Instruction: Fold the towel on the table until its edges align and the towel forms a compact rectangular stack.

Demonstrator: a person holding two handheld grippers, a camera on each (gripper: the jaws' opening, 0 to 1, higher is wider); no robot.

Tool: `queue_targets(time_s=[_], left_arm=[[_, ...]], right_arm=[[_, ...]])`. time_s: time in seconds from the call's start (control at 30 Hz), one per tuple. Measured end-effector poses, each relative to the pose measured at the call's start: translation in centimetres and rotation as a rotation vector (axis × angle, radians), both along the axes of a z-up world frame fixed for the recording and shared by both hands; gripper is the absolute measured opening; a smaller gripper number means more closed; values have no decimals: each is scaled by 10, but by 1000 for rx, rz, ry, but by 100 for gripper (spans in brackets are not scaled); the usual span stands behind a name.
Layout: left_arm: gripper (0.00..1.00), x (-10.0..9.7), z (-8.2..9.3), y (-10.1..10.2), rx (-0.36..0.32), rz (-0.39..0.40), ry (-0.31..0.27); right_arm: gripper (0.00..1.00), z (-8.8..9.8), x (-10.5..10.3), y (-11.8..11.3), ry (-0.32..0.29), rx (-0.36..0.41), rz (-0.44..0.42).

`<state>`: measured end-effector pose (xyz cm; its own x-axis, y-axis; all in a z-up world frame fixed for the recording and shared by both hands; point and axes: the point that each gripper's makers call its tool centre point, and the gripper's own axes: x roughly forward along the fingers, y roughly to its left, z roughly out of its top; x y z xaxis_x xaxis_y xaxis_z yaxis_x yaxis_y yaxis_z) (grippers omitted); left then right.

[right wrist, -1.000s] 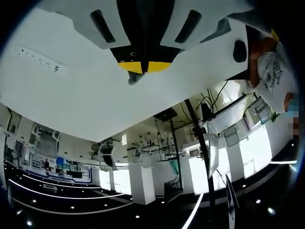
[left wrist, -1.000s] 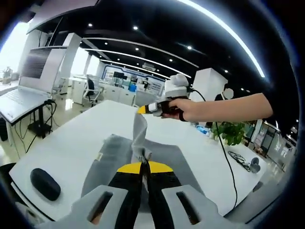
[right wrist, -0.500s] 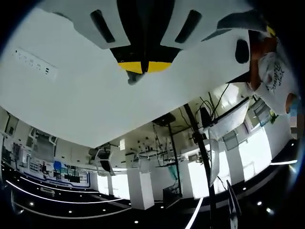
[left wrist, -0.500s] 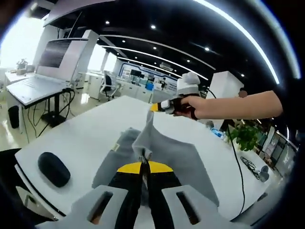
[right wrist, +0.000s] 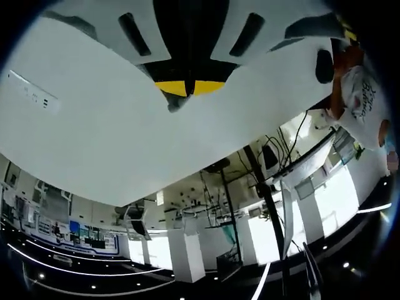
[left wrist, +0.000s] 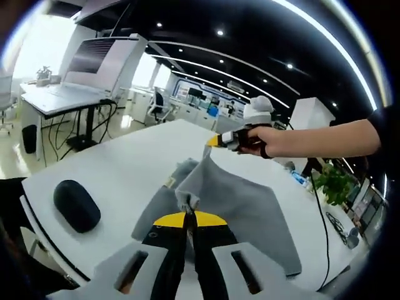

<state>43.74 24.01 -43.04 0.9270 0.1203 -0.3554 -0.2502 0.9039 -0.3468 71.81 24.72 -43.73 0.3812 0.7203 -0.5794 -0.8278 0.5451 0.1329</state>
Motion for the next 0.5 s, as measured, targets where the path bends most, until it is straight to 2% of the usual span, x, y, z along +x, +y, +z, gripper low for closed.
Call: queue_targets(time_s=[0.23,0.5], left_arm=[[3,3,-15,14,-8,3,20],[3,0,-28,15,-31,8,45]], right_arm=[[0,-23,4,12,15,-24,-5],[0,-38,4,23,4,-39,13]])
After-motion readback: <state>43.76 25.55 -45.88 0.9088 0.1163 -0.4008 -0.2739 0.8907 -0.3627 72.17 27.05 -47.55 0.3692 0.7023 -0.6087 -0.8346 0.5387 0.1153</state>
